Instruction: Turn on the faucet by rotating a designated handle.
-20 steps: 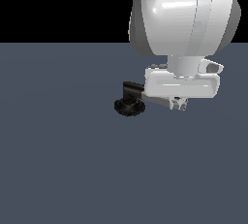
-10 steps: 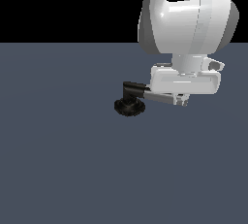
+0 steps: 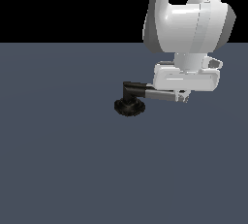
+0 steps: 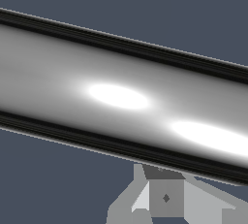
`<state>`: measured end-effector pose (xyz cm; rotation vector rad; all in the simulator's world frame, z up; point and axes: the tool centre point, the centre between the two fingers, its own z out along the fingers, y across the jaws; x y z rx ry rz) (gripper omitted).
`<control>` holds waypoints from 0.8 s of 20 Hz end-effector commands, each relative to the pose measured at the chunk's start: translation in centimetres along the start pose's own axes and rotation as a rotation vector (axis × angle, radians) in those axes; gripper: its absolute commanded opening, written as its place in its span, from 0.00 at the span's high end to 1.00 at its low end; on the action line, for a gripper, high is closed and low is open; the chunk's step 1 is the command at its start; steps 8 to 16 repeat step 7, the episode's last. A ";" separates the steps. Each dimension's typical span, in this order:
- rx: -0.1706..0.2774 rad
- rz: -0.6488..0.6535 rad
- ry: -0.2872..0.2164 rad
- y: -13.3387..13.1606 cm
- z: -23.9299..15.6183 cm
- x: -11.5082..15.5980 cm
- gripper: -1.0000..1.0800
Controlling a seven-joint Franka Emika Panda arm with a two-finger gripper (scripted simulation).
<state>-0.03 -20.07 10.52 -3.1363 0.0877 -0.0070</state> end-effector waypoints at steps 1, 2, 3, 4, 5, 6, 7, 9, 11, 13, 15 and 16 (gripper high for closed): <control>-0.004 0.017 -0.003 1.7 0.4 0.3 1.00; -0.004 0.017 -0.004 1.9 0.4 0.5 1.00; -0.004 0.017 -0.004 2.1 0.4 0.8 1.00; -0.004 0.018 -0.004 2.4 0.4 1.0 1.00; -0.004 0.019 -0.004 2.6 0.4 1.2 1.00; -0.004 0.019 -0.004 2.8 0.4 1.5 1.00; -0.004 0.019 -0.004 2.8 0.4 1.5 1.00; -0.004 0.019 -0.004 2.8 0.4 1.5 1.00; -0.004 0.019 -0.004 2.8 0.4 1.5 1.00; -0.004 0.019 -0.004 2.8 0.4 1.5 1.00; -0.004 0.019 -0.004 2.8 0.4 1.5 1.00; -0.004 0.019 -0.004 2.8 0.4 1.5 1.00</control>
